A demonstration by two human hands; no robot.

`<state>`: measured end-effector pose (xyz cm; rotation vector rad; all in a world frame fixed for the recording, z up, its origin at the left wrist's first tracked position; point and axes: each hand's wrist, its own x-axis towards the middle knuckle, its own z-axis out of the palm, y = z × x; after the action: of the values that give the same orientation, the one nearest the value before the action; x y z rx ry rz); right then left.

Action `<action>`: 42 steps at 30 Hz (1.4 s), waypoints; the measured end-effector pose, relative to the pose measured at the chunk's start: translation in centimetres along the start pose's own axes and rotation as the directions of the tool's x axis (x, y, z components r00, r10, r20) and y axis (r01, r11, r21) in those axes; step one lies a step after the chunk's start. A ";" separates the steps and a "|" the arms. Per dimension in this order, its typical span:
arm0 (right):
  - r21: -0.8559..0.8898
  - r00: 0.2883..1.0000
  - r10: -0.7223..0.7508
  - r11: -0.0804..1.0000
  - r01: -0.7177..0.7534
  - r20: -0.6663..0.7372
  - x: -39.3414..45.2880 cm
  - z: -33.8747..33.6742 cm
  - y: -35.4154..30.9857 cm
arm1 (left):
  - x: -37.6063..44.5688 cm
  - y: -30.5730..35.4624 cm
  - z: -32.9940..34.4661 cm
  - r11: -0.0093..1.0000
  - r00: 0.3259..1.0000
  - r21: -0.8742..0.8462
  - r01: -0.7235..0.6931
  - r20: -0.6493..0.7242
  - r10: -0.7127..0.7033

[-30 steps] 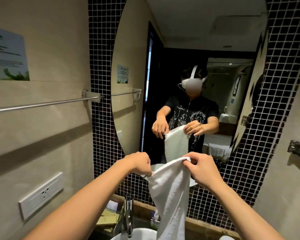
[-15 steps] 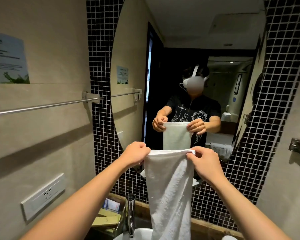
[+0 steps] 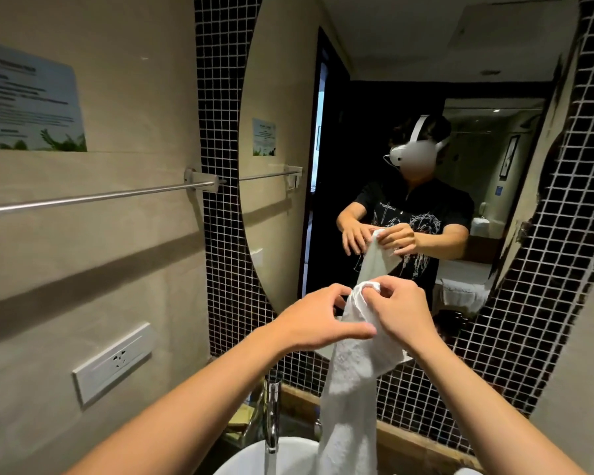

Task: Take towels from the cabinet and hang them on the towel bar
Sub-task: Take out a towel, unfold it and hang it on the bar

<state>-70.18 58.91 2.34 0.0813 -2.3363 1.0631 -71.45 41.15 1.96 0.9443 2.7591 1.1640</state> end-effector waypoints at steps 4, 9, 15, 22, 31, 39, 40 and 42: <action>-0.024 0.998 -0.026 0.999 0.027 0.062 -0.1 0.3 -0.4 | 0.2 2.0 1.3 0.985 0.994 0.169 0.027 -0.109 -0.008; 0.030 0.989 -0.051 0.998 0.047 0.139 0.2 -0.1 0.3 | 0.2 2.1 1.4 0.970 0.985 0.200 0.137 -0.132 -0.111; 0.096 0.982 -0.091 0.993 0.075 0.168 0.7 0.4 0.6 | -0.4 -0.2 -0.5 0.901 0.955 0.336 0.275 -0.200 -0.217; 0.256 0.983 -0.136 0.961 0.101 0.124 2.5 0.4 -1.8 | -2.3 0.6 -5.6 0.840 0.886 0.452 0.300 -0.458 -0.070; 0.144 0.972 -0.216 0.969 0.202 0.090 3.4 1.9 -6.5 | -4.9 1.6 -11.1 0.721 0.871 0.653 0.234 -0.470 0.142; 0.175 0.973 -0.228 0.960 0.218 0.042 3.2 4.1 -10.0 | -7.6 0.0 -15.1 0.730 0.860 0.639 0.242 -0.490 0.143; 0.171 0.971 -0.234 0.960 0.223 0.047 3.3 4.3 -10.4 | -7.8 -0.3 -15.6 0.732 0.860 0.638 0.239 -0.489 0.146; 0.154 0.967 -0.247 0.960 0.234 0.071 3.5 4.8 -11.2 | -8.4 -0.8 -16.5 0.711 0.870 0.664 0.232 -0.469 0.154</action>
<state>-72.32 48.46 9.21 0.4654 -2.2537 1.1222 -68.71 25.51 11.50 0.6216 3.7486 0.2930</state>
